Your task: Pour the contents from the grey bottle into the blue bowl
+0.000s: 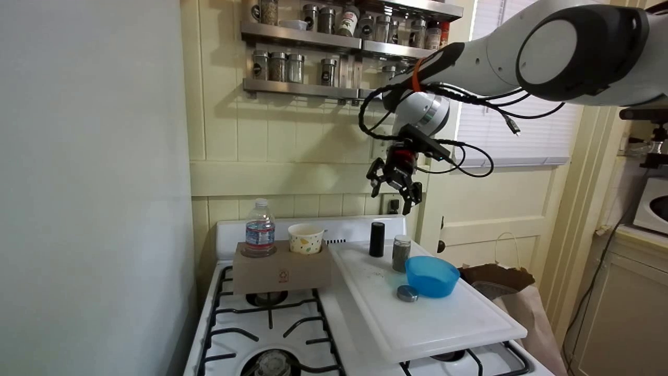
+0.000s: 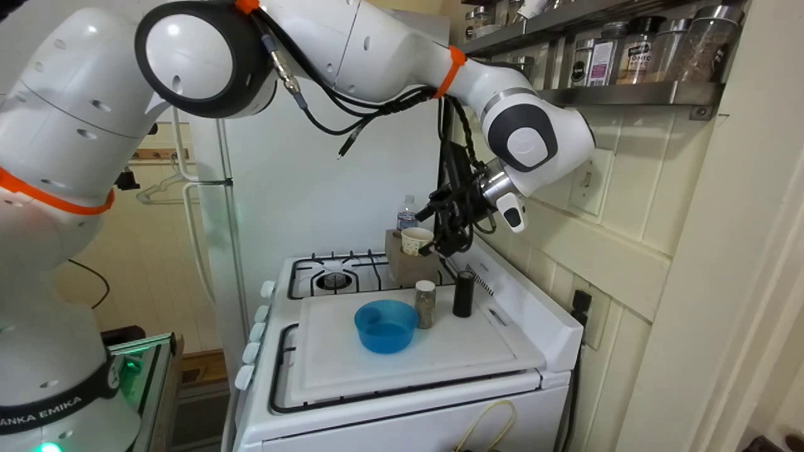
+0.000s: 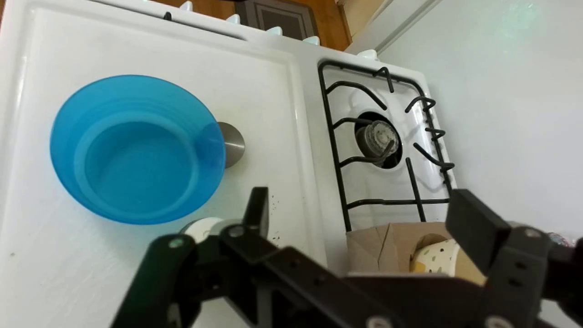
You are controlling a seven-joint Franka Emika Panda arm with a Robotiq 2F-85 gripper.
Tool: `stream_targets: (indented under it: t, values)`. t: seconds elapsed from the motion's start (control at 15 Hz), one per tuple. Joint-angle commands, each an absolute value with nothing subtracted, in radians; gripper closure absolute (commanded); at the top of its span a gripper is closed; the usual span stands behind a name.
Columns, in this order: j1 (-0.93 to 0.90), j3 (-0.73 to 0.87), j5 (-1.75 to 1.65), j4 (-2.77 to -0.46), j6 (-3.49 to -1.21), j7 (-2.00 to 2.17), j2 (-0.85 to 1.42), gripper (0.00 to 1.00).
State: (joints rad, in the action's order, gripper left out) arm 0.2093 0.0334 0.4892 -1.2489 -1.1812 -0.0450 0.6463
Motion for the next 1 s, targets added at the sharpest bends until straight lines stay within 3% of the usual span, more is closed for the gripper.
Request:
stream_targets:
  t: [0.0, 0.93]
  values:
    - [0.212, 0.031, 0.485, -1.242, -1.177, -0.044, 0.649, 0.00]
    - [0.150, 0.029, 0.386, -1.274, -1.199, -0.044, 0.647, 0.00]
